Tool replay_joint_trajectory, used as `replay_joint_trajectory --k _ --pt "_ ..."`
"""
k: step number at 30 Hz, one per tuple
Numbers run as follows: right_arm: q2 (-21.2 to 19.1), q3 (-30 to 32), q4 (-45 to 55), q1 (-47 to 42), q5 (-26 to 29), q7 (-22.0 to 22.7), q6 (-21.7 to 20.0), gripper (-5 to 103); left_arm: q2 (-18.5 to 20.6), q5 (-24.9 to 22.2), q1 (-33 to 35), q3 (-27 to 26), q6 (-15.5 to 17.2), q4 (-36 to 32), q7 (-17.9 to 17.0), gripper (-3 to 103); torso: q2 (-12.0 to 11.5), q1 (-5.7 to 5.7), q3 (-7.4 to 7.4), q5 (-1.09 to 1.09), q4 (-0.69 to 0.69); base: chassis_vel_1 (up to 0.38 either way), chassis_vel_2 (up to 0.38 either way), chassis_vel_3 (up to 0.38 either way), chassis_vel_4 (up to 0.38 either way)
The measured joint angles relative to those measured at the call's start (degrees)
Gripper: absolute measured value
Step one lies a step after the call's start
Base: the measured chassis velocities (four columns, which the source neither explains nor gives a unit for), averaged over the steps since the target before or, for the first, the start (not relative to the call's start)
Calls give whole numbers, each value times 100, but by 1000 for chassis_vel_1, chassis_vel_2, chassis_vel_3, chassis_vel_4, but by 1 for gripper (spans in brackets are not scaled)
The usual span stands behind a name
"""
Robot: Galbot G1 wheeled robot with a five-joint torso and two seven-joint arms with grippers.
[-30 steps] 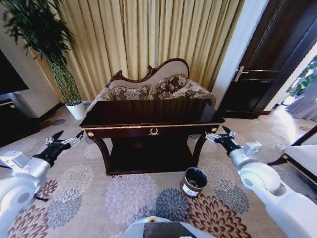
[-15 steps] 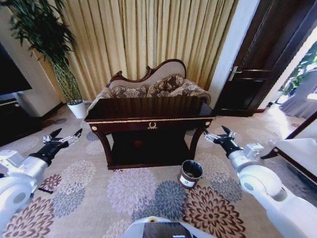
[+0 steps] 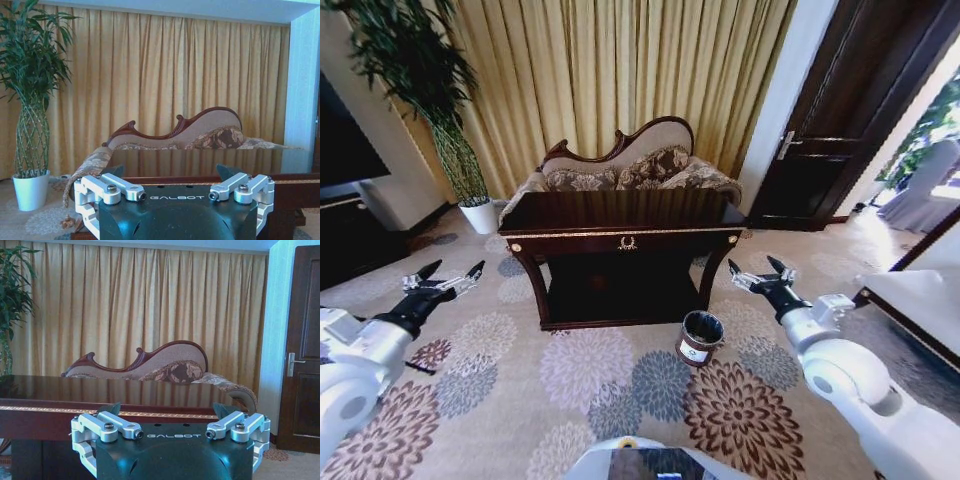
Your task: Move to the front of the table and place the trash on the table into the trash bin.
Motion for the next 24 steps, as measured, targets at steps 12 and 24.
replay_joint_trajectory --k 12,24 --pt "2 -6 -13 16 -6 -7 9 100 -30 19 9 -4 -15 -47 1 100 0 0 0 0 0 178 -176 -177 183" --pt "38 -6 -3 5 -14 -8 16 100 2 -4 16 -40 -24 -38 0 100 0 0 0 -2 -1 174 -171 -169 173"
